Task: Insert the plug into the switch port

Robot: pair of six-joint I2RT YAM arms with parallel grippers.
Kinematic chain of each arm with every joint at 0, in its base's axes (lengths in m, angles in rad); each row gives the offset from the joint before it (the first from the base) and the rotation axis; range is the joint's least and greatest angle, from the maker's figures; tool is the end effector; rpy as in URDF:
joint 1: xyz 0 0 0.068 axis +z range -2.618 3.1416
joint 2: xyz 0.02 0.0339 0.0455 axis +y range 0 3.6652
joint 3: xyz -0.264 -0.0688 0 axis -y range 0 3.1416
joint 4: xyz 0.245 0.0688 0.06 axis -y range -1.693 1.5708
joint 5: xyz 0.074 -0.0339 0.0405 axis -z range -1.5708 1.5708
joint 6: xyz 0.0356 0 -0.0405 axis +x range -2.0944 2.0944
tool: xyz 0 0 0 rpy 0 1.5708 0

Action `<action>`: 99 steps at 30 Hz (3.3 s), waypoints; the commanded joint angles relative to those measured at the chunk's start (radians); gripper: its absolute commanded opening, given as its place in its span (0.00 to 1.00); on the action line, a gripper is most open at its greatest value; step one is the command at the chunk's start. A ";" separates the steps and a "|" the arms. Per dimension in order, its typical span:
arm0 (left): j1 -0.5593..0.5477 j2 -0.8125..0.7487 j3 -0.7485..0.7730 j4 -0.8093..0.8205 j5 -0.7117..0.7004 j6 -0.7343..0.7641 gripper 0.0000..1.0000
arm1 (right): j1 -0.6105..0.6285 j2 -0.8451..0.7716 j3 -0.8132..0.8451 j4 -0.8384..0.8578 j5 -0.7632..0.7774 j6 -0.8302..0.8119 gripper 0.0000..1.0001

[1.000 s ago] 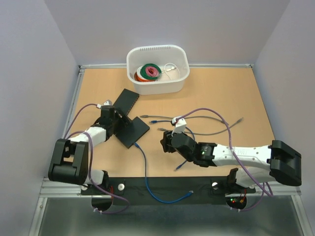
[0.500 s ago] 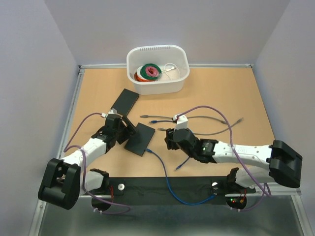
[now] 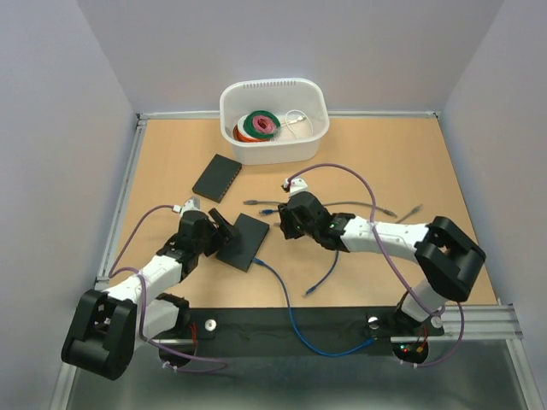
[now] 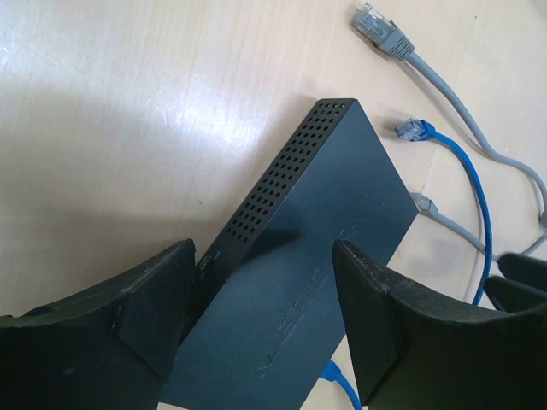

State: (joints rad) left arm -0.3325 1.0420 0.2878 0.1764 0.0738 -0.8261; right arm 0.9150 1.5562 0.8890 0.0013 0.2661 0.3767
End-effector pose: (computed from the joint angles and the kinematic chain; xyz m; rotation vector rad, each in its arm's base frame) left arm 0.1865 -0.0672 0.1576 -0.5045 2.1861 -0.7345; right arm 0.2092 0.2566 0.2061 -0.4545 2.1948 0.4153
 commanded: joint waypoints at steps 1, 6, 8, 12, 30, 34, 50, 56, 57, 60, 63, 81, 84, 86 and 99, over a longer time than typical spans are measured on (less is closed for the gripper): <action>-0.007 -0.016 -0.058 0.070 -0.008 0.024 0.77 | -0.016 0.093 0.074 0.014 -0.056 -0.071 0.42; -0.007 -0.020 -0.068 0.097 -0.002 0.027 0.77 | -0.024 0.177 0.108 0.020 -0.059 -0.087 0.42; -0.007 -0.023 -0.073 0.100 -0.002 0.028 0.77 | -0.025 0.202 0.119 0.023 -0.054 -0.096 0.42; -0.007 -0.020 -0.075 0.109 0.004 0.031 0.77 | -0.027 0.225 0.133 0.023 -0.033 -0.116 0.43; -0.013 0.004 -0.075 0.133 0.018 0.030 0.77 | -0.042 0.234 0.156 0.025 0.004 -0.197 0.51; -0.014 0.003 -0.078 0.133 0.018 0.028 0.77 | -0.048 0.272 0.156 0.042 -0.010 -0.203 0.56; -0.013 -0.013 -0.065 0.107 0.009 0.031 0.77 | -0.074 0.174 0.036 0.124 -0.192 -0.219 0.06; -0.014 -0.120 -0.001 0.031 0.012 0.053 0.76 | -0.076 0.055 -0.021 0.126 -0.327 -0.225 0.00; -0.014 -0.155 0.016 0.025 0.021 0.059 0.75 | -0.076 0.042 -0.031 0.126 -0.358 -0.222 0.01; -0.014 -0.209 0.031 0.026 0.041 0.065 0.75 | -0.074 0.007 -0.044 0.126 -0.396 -0.211 0.00; -0.017 -0.284 0.027 0.063 0.102 0.070 0.74 | -0.076 -0.036 -0.053 0.124 -0.455 -0.194 0.01; -0.030 -0.530 -0.065 0.425 0.388 0.007 0.68 | -0.087 -0.090 0.105 0.131 -1.010 -0.061 0.01; -0.028 -0.566 -0.091 0.457 0.415 -0.011 0.65 | -0.103 -0.079 0.128 0.135 -1.076 -0.050 0.01; -0.028 -0.591 -0.107 0.486 0.437 -0.025 0.65 | -0.122 -0.074 0.134 0.141 -1.117 -0.041 0.01; -0.034 -0.585 -0.127 0.486 0.449 -0.028 0.60 | -0.202 -0.081 0.077 0.405 -1.252 0.152 0.00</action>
State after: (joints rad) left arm -0.3592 0.4496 0.1707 0.6041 0.4976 -0.8555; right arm 0.7238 1.4975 0.9783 0.2455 -0.9192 0.4492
